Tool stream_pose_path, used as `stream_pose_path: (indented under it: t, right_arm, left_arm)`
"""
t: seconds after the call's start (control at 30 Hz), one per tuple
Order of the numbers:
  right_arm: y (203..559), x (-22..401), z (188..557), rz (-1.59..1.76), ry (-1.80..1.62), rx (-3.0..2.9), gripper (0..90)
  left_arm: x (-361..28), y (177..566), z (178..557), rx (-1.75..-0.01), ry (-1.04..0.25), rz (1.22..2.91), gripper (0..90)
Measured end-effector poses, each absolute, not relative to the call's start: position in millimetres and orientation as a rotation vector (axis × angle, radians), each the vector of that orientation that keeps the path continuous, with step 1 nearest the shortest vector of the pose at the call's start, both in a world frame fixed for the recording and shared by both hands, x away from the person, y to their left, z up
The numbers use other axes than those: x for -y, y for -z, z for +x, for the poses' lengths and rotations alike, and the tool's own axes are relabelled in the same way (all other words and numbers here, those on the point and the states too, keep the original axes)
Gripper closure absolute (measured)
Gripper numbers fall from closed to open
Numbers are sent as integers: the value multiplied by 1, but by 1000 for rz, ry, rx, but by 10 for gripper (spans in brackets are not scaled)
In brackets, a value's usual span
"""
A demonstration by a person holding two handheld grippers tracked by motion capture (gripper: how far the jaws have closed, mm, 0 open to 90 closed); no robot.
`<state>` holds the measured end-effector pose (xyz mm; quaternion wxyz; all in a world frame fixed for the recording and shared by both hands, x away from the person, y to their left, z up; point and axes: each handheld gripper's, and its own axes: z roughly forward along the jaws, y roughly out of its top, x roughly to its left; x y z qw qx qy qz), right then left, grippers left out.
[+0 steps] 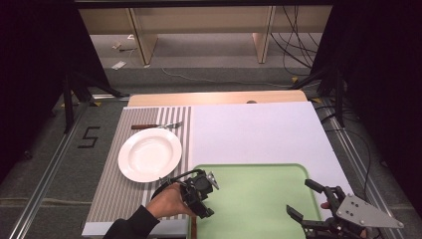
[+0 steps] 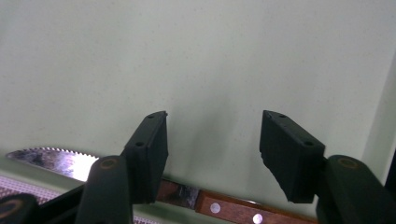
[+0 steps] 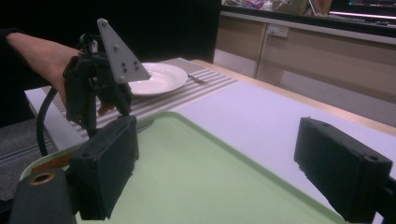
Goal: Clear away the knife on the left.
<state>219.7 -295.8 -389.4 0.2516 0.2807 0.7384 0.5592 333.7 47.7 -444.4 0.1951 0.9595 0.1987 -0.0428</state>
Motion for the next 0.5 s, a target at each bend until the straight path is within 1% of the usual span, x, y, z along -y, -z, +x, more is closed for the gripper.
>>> stream_pose_path:
  t: [0.07,0.27,0.33,0.5]
  right_arm:
    - [389,296,220,763,-1520,-2009,149]
    - [389,296,220,764,-1522,-2008,148]
    - [389,296,219,765,-1521,-2010,149]
    - [389,296,219,765,-1524,-2008,149]
  left_arm:
    - [-48,443,334,-562,108,2675,390]
    - [-52,435,335,-574,61,2588,311]
    - [-53,431,335,-575,23,2566,305]
    - [-56,426,334,-548,-19,2494,281]
